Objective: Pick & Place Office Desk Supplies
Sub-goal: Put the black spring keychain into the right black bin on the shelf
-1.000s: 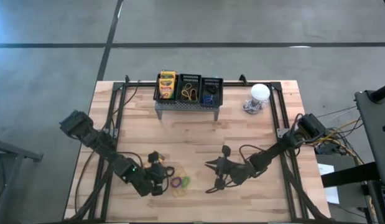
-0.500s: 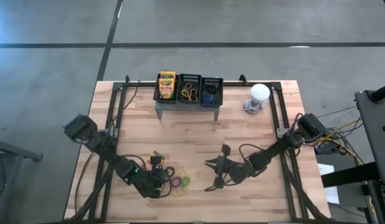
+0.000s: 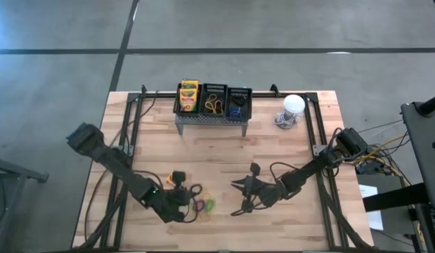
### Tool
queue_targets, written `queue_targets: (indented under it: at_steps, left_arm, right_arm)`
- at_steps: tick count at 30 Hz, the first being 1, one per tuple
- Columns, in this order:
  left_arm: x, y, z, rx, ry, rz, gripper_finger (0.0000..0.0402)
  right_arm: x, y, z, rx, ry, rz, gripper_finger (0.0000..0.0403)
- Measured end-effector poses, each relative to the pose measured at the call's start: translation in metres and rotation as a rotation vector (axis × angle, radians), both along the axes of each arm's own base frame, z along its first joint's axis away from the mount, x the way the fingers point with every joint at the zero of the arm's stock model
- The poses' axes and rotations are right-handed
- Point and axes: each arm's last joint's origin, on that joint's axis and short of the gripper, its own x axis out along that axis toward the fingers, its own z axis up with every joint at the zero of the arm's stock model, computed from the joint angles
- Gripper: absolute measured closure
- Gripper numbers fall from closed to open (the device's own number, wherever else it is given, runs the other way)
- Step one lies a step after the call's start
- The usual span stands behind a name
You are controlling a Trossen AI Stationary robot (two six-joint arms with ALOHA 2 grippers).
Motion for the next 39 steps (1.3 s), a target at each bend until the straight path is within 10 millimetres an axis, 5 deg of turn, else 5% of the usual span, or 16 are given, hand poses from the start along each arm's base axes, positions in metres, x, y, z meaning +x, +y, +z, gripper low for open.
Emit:
queue_targets:
  at_steps: [4,7,13,22,28,32,39]
  left_arm:
    - [0.012,-0.001,0.038,-0.093,-0.152,0.039,0.0382]
    - [0.021,-0.002,0.044,-0.226,-0.222,0.006,0.0387]
    - [0.035,0.002,0.02,-0.435,-0.273,-0.011,0.039]
    - [0.052,0.021,-0.019,-0.573,-0.146,0.13,0.039]
    - [0.058,0.025,-0.029,-0.593,-0.123,0.137,0.039]
    - [0.058,0.025,-0.03,-0.595,-0.124,0.136,0.039]
    - [0.059,0.025,-0.028,-0.602,-0.135,0.132,0.039]
  right_arm:
    - [0.0,0.0,0.0,-0.002,0.001,0.001,0.0362]
    - [0.0,0.001,-0.001,0.001,0.004,0.011,0.0362]
    - [0.002,0.007,0.002,0.066,0.011,0.202,0.0352]
    - [0.014,0.024,0.022,-0.054,-0.032,0.328,0.027]
    - [0.032,0.031,0.001,-0.179,0.029,0.332,0.0225]
    - [0.049,0.041,-0.019,-0.275,0.105,0.341,0.0221]
    - [0.078,0.055,-0.021,-0.402,0.253,0.246,0.0256]
